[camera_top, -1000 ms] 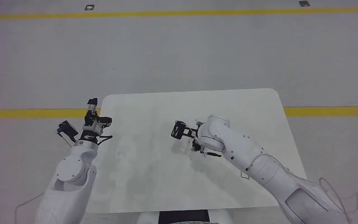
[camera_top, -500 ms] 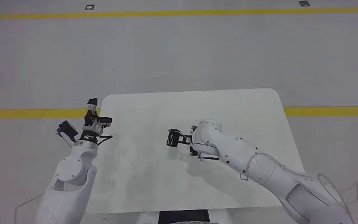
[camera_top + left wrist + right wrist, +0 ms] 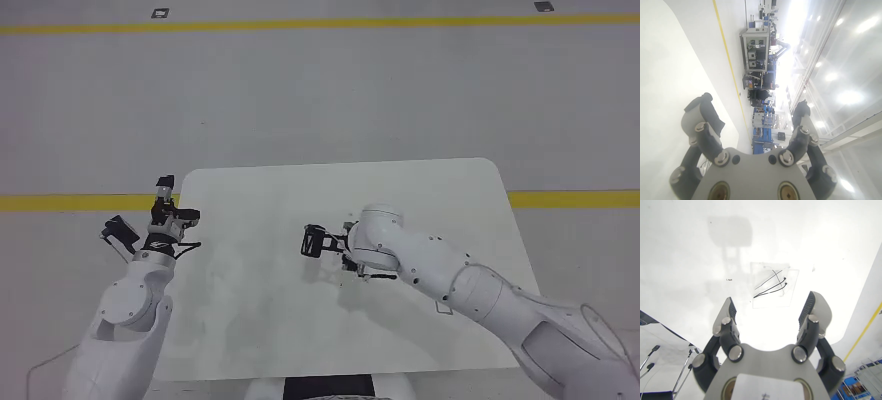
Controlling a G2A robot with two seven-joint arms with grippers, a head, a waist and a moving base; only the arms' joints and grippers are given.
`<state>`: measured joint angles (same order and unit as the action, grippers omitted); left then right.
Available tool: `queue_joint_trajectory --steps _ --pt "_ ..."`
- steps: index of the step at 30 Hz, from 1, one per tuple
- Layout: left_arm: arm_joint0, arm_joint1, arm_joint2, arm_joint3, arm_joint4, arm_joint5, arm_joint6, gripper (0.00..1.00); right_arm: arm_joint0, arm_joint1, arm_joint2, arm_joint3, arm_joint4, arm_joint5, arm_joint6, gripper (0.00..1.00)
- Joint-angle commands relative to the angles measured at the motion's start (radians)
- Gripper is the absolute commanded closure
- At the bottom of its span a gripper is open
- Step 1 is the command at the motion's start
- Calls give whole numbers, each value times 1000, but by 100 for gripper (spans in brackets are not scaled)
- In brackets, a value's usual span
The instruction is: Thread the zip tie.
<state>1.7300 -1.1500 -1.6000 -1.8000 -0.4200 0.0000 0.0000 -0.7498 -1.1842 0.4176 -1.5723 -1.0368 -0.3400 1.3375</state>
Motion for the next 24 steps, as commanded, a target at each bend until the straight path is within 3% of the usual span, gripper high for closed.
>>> queue_joint_trajectory --steps 1,3,9,14,24 --pt "0 0 0 0 0 0 0 0 13 5 -17 -2 5 0 2 73" --pt "0 0 0 0 0 0 0 0 26 8 -39 4 12 0 -3 78" --pt "0 0 0 0 0 0 0 0 56 7 -86 38 18 0 -43 78" --pt "0 0 0 0 0 0 0 0 61 -5 -109 75 -19 0 -75 91" --pt "0 0 0 0 0 0 0 0 37 -44 -132 142 -77 0 -122 84"
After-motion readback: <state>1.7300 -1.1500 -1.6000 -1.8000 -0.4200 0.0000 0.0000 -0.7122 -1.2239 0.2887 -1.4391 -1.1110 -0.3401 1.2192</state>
